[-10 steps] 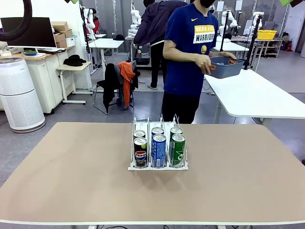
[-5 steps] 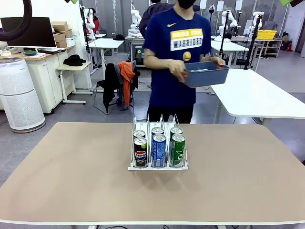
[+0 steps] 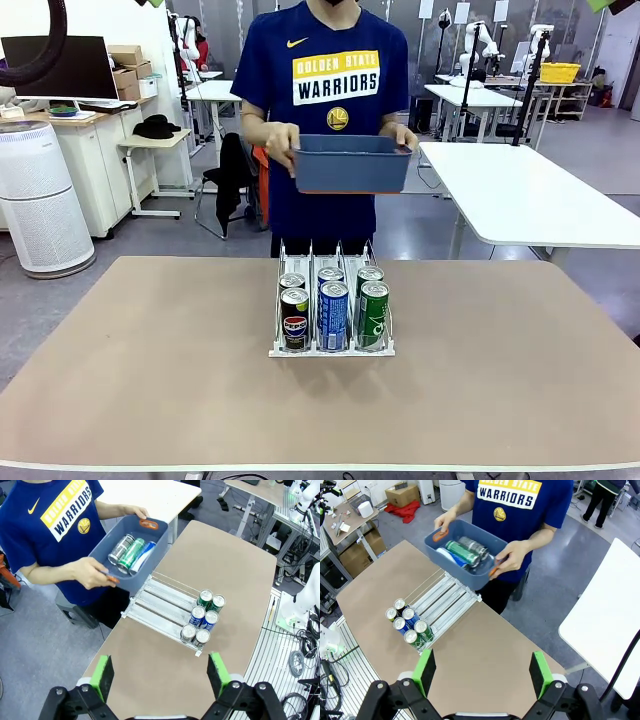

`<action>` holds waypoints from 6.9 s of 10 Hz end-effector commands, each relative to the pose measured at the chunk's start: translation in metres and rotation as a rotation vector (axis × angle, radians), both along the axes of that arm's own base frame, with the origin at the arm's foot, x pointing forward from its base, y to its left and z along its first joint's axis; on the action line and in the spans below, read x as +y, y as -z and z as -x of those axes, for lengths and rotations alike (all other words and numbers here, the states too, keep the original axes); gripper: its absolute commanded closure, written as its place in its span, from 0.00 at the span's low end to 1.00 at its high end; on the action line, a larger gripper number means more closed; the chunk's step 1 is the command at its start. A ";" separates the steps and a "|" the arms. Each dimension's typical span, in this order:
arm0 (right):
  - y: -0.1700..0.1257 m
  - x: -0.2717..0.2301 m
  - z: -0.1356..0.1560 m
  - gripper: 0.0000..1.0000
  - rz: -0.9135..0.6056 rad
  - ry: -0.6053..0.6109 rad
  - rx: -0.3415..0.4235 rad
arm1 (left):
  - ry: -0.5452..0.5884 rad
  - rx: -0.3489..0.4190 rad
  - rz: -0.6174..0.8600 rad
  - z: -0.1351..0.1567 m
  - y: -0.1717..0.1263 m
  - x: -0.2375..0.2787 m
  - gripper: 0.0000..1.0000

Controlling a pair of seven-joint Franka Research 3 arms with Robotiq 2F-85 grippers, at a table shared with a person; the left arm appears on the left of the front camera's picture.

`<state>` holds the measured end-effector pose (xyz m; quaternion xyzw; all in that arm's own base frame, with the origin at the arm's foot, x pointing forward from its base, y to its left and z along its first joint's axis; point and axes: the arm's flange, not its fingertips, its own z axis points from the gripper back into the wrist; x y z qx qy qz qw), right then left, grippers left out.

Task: Fill the beverage cans into the dispenser.
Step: Pick up the Pepsi coke handed by the human.

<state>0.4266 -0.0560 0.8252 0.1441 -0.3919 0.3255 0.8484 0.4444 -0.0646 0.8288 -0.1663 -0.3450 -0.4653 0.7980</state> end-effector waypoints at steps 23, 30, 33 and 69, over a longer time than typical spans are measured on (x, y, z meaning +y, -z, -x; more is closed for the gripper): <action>0.000 0.001 0.001 0.00 -0.001 -0.004 0.000 | -0.006 -0.003 0.003 0.001 0.001 0.001 0.00; 0.000 0.001 0.001 0.00 -0.001 -0.004 0.000 | -0.006 -0.003 0.003 0.001 0.001 0.001 0.00; 0.000 0.001 0.001 0.00 -0.001 -0.004 0.000 | -0.006 -0.003 0.003 0.001 0.001 0.001 0.00; 0.000 0.001 0.001 0.00 -0.001 -0.004 0.000 | 0.028 -0.045 -0.043 -0.038 0.088 -0.015 0.00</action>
